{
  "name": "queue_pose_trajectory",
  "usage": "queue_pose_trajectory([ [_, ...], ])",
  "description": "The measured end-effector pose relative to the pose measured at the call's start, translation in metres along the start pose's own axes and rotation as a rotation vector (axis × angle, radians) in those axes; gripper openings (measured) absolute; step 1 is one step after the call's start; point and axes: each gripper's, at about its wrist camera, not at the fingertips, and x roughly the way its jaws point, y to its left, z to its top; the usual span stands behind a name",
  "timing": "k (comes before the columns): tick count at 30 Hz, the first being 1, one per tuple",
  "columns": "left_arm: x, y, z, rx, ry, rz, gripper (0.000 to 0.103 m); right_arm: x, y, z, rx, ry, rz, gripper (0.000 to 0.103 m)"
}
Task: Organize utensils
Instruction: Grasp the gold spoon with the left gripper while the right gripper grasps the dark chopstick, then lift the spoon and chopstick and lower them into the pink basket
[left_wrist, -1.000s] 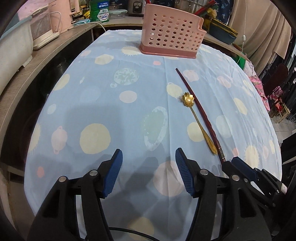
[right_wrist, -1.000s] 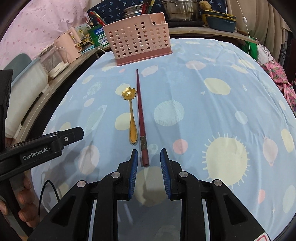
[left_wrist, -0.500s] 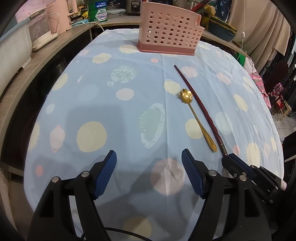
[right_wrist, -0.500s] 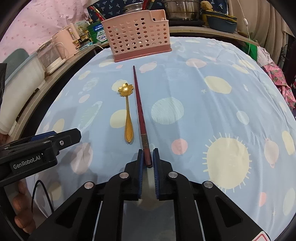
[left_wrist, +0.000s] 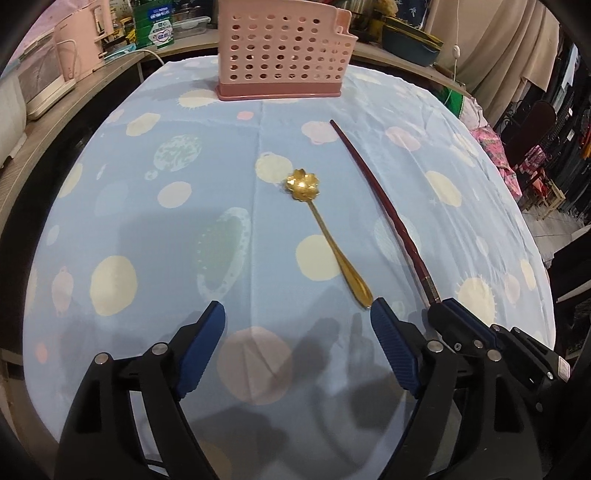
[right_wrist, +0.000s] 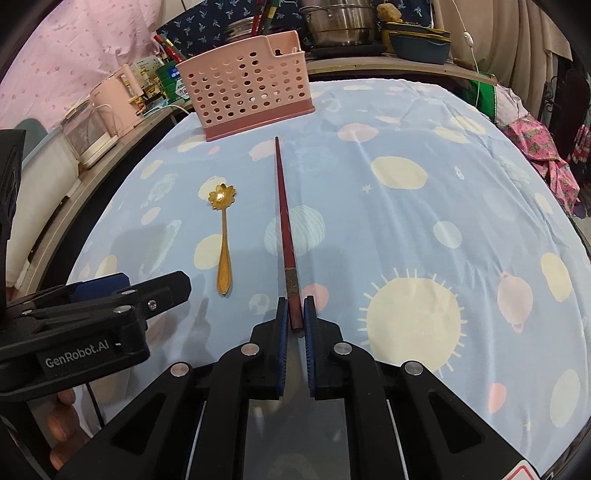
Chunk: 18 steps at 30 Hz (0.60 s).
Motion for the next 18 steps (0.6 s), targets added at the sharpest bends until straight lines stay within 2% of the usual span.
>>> queue_pose_trajectory([
  [6,0.016,-0.013,0.006,0.011,0.017,-0.013,0.075,-0.002,-0.013,0.003,0.035,-0.002,-0.008,0.008],
  [11,0.021,-0.017,0.008,0.036,0.01,0.029,0.059,0.001,-0.016,0.002,0.04,0.003,-0.004,0.008],
  [13,0.021,-0.016,0.008,0.04,0.003,0.04,0.051,0.003,-0.016,0.002,0.042,0.007,-0.002,0.008],
  [15,0.02,-0.015,0.008,0.047,-0.003,0.049,0.032,0.004,-0.017,0.002,0.044,0.01,0.0,0.008],
  [16,0.019,-0.014,0.008,0.05,-0.005,0.049,0.027,0.004,-0.017,0.002,0.045,0.01,0.001,0.008],
  [18,0.018,-0.012,0.007,0.05,-0.005,0.039,0.012,0.003,-0.016,0.001,0.043,0.009,0.005,0.008],
])
